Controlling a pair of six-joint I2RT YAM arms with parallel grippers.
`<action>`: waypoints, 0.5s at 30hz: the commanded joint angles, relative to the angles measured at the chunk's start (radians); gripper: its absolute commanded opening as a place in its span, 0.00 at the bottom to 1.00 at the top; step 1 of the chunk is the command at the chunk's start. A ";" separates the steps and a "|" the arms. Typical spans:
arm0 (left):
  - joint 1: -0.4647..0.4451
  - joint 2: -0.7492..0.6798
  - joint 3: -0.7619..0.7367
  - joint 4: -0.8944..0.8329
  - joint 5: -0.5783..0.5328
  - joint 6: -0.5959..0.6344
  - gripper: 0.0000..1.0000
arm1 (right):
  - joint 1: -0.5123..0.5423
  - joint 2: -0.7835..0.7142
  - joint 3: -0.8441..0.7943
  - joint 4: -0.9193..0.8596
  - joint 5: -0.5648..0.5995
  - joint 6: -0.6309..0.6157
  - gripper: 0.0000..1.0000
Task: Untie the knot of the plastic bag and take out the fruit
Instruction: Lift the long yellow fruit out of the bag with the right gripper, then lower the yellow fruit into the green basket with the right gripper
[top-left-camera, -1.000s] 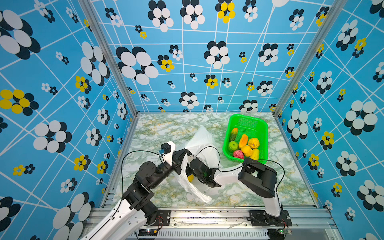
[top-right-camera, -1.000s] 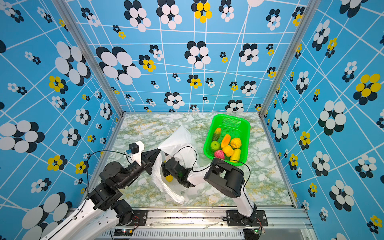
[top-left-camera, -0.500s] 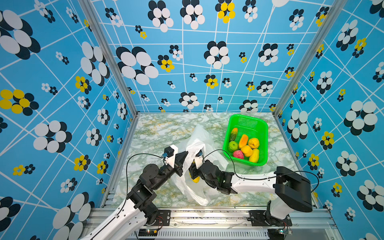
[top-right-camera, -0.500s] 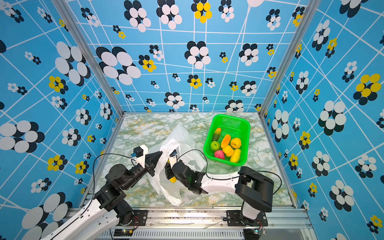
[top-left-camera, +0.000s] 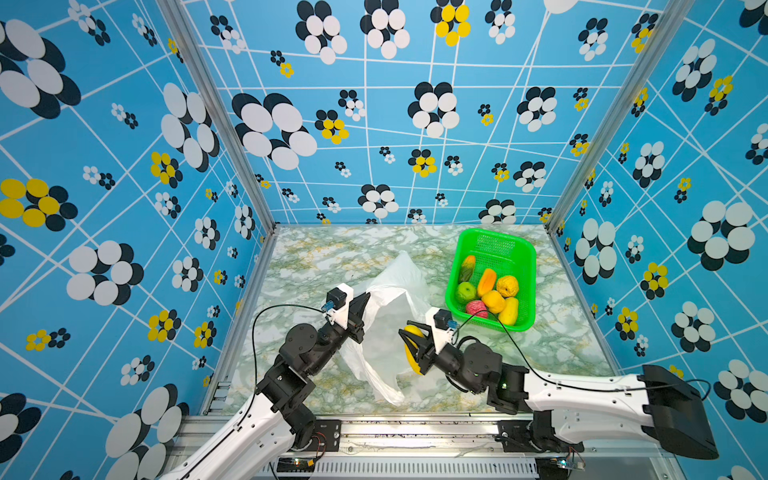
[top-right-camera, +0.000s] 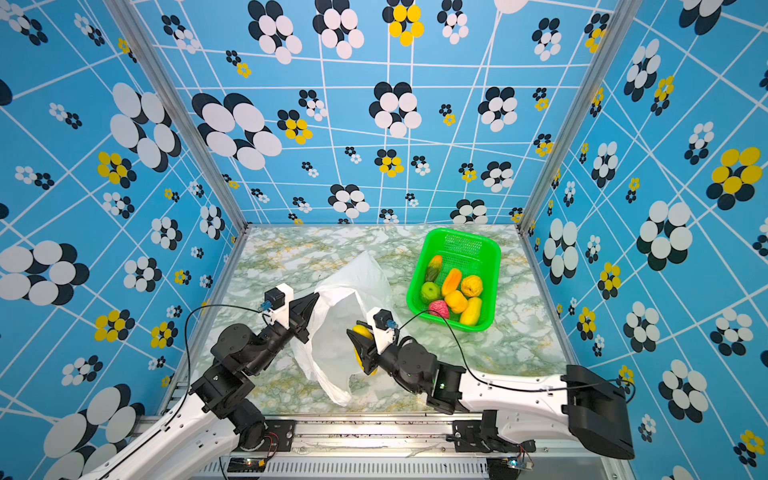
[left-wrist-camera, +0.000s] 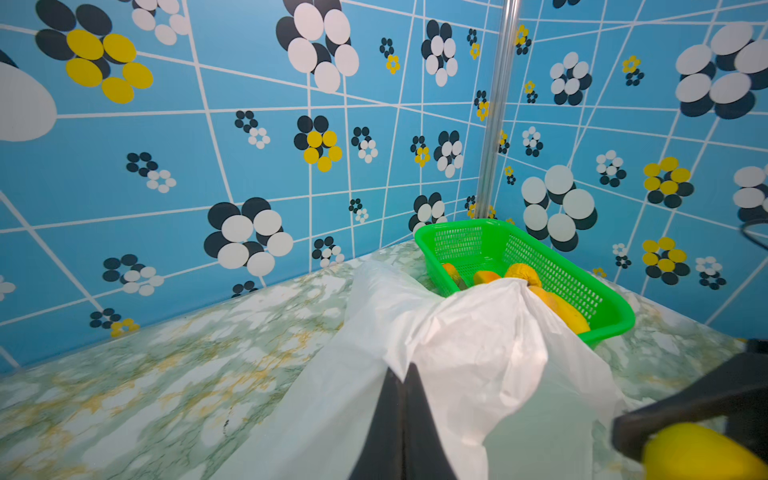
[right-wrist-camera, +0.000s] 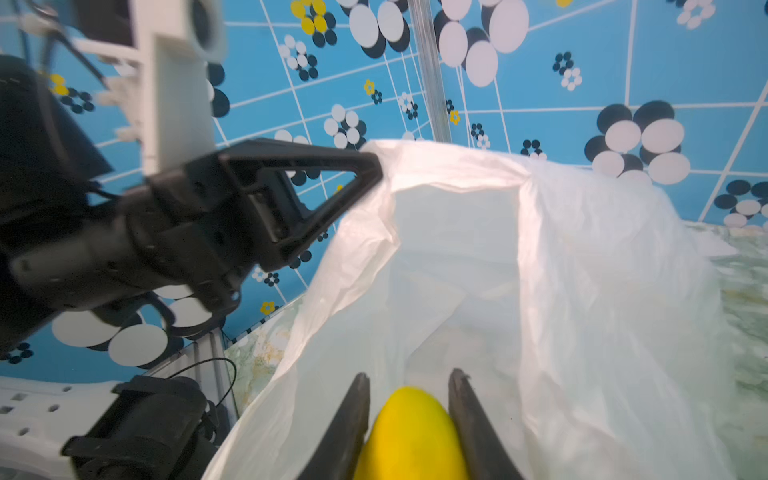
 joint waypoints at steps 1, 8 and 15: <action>0.068 0.086 0.082 0.056 -0.021 0.019 0.00 | -0.008 -0.131 -0.042 0.027 0.064 -0.121 0.28; 0.295 0.343 0.309 0.136 0.151 -0.078 0.00 | -0.298 -0.325 -0.034 -0.168 0.126 -0.123 0.23; 0.402 0.594 0.530 0.135 0.087 -0.199 0.00 | -0.740 -0.206 0.032 -0.223 -0.094 0.028 0.23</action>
